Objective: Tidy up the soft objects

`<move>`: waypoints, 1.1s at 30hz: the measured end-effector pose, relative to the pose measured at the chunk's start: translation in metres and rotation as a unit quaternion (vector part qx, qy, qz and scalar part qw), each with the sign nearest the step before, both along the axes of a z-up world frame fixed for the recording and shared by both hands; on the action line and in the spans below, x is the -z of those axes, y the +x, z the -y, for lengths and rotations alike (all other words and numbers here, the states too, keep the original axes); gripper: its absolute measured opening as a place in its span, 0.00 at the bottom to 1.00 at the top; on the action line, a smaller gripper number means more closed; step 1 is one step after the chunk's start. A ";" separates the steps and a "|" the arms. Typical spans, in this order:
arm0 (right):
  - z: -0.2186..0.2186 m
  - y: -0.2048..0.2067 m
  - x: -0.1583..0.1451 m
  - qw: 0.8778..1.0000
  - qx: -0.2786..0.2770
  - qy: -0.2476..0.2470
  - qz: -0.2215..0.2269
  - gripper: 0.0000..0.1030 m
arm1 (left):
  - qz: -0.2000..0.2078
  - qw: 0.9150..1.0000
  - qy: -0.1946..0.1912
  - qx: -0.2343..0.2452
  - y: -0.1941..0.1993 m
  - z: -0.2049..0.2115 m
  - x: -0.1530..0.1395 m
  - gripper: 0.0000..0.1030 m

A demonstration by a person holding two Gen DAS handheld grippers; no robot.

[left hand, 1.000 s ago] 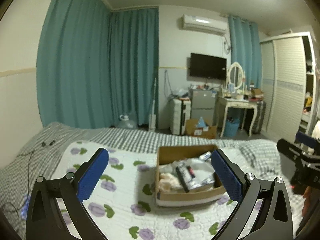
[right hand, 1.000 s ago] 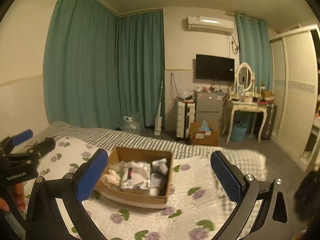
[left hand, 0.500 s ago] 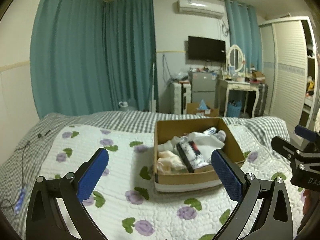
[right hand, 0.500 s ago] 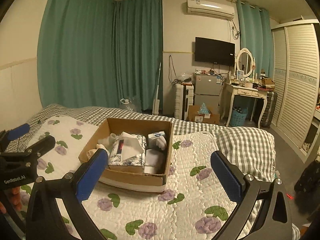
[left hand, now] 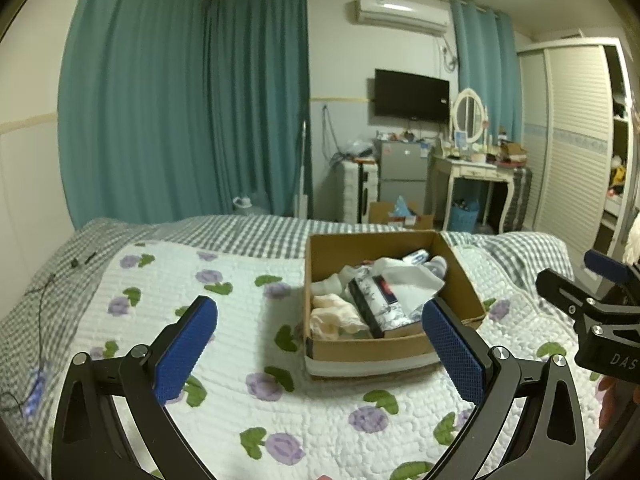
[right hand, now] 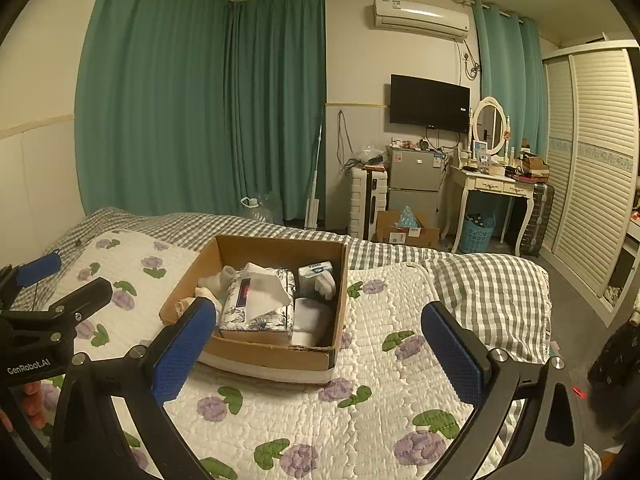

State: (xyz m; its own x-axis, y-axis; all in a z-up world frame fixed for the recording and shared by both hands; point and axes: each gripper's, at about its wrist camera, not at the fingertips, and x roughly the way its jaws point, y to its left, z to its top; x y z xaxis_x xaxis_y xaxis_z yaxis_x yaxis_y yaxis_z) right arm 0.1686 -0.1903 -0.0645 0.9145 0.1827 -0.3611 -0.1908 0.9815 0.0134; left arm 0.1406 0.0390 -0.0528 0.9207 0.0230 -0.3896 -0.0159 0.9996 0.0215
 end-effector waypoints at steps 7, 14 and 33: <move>0.000 -0.002 -0.002 1.000 0.001 0.003 0.001 1.00 | -0.003 1.000 0.000 0.004 -0.001 0.001 0.001 1.00; 0.001 -0.003 -0.004 1.000 0.003 0.005 -0.001 1.00 | -0.004 1.000 0.001 0.004 -0.001 0.003 0.002 1.00; -0.002 -0.001 -0.001 1.000 0.007 0.006 -0.007 1.00 | -0.005 1.000 0.000 0.008 -0.003 0.005 0.003 1.00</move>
